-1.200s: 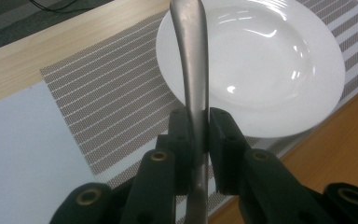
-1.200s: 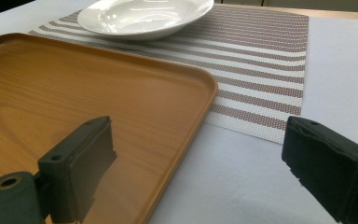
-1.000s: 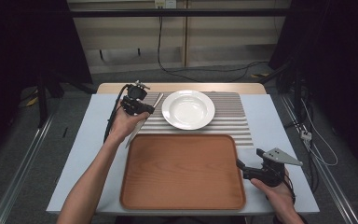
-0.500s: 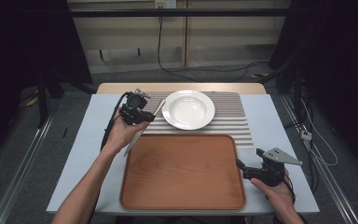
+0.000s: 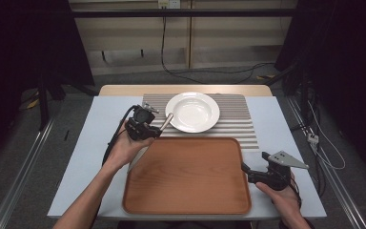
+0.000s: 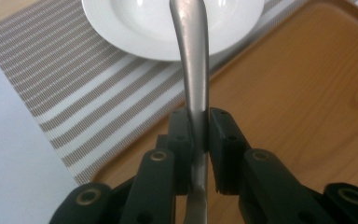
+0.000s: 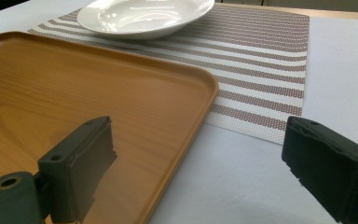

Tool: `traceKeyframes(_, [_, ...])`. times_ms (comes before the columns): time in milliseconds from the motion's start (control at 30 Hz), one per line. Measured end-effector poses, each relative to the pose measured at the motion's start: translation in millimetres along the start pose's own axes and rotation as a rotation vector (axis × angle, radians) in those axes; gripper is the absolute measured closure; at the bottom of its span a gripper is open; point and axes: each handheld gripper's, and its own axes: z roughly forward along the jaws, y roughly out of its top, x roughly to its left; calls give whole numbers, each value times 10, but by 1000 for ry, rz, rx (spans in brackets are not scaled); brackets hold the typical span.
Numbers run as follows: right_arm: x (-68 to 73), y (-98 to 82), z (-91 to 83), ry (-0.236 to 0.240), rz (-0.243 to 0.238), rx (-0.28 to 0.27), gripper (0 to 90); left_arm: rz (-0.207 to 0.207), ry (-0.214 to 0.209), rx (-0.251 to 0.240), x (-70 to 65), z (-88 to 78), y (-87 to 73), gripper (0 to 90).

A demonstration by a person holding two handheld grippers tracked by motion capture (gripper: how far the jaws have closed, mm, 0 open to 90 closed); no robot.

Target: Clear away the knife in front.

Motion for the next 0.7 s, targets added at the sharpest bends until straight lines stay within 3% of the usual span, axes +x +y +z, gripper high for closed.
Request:
traceKeyframes(367, [6, 1, -1, 1, -3, -1, 87, -46, -21, 44, -80, 77, -233, 799])
traceKeyframes(700, [7, 3, 8, -1, 1, 2, 87, -41, -47, 88, -230, 204, -310, 799])
